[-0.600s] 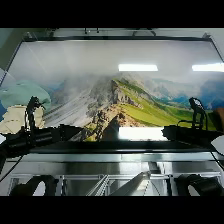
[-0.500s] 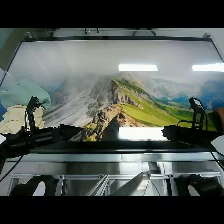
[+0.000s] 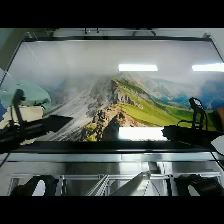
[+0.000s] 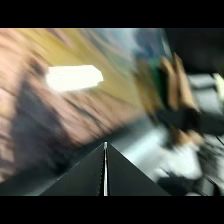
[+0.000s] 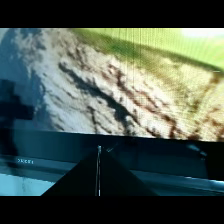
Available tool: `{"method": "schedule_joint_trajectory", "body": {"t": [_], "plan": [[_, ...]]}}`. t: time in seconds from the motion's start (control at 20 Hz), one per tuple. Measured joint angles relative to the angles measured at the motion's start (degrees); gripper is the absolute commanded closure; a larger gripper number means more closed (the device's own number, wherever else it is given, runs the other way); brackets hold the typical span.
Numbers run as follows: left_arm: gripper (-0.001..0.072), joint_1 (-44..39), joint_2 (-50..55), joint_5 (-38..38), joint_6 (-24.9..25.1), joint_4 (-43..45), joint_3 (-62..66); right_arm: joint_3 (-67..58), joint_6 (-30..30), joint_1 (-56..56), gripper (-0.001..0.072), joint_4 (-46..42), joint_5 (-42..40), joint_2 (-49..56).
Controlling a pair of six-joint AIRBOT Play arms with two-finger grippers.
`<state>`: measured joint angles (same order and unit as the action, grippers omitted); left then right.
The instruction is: Fold the shirts.
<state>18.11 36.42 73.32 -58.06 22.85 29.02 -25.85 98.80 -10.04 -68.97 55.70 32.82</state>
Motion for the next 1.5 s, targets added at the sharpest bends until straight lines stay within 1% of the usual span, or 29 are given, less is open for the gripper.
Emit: {"method": "schedule_joint_trajectory", "body": {"t": [0.05, 0.1, 0.15, 0.3, 0.45, 0.55, 0.65, 0.85, 0.95, 1.05, 1.25, 1.35, 1.4, 1.5], "plan": [[0.0343, 2.60, 0.00, 0.33, -0.66, 2.40, 2.64, 0.00, 0.00, 0.00, 0.0697, 0.00, 0.02, 0.00], [0.0194, 5.60, 0.00, 0.79, -1.51, 4.96, 5.62, 0.00, 0.02, 0.00, 0.0697, 0.00, 0.02, 0.00], [-0.0013, 8.55, 0.22, 0.76, -1.84, 7.32, 8.50, 0.00, 0.02, 0.00, 0.0697, 0.00, 0.00, 0.00], [-0.0013, 16.04, 3.02, -1.18, -2.91, 11.74, 15.91, 0.00, 0.00, 0.00, 0.0697, 0.00, 0.02, 0.00], [-0.0013, 20.96, 11.34, -3.21, -2.78, 14.05, 24.90, 0.00, 0.02, 0.00, 0.0697, 0.00, 0.02, 0.00], [-0.0013, 22.80, 19.30, -3.74, -2.29, 16.63, 32.26, 0.00, 0.00, 0.00, 0.0697, 0.00, 0.02, 0.00], [-0.0013, 24.50, 29.62, -3.80, -2.19, 20.79, 41.59, 0.00, 0.02, 0.00, 0.0697, 0.00, 0.02, 0.00], [-0.0013, 28.50, 50.16, -3.28, -4.57, 26.84, 58.73, 0.00, 0.02, 0.00, 0.0697, 0.00, 0.02, 0.00], [-0.0013, 30.82, 58.77, -3.28, -5.57, 28.87, 65.29, 0.00, 0.02, 0.00, 0.0697, 0.00, 0.02, 0.00], [-0.0013, 32.94, 65.99, -3.30, -6.05, 31.21, 70.34, 0.00, 0.00, 0.00, 0.0697, 0.00, 0.02, 0.00], [-0.0013, 36.13, 77.00, -2.23, -6.51, 34.25, 76.87, 0.00, 0.02, 0.00, 0.0698, 0.00, 0.02, 0.00], [-0.0013, 36.59, 81.44, -0.87, -6.64, 34.71, 79.41, 0.00, 0.02, 0.00, 0.0697, 0.00, 0.00, 0.00], [-0.0001, 36.54, 83.34, -0.07, -6.64, 34.82, 80.72, 0.00, 0.02, 0.00, 0.0697, 0.00, 0.02, 0.00], [0.0000, 36.02, 86.77, 1.03, -6.38, 33.20, 83.60, 0.00, 0.02, -0.02, 0.0697, 0.04, -0.02, 0.00]]}}
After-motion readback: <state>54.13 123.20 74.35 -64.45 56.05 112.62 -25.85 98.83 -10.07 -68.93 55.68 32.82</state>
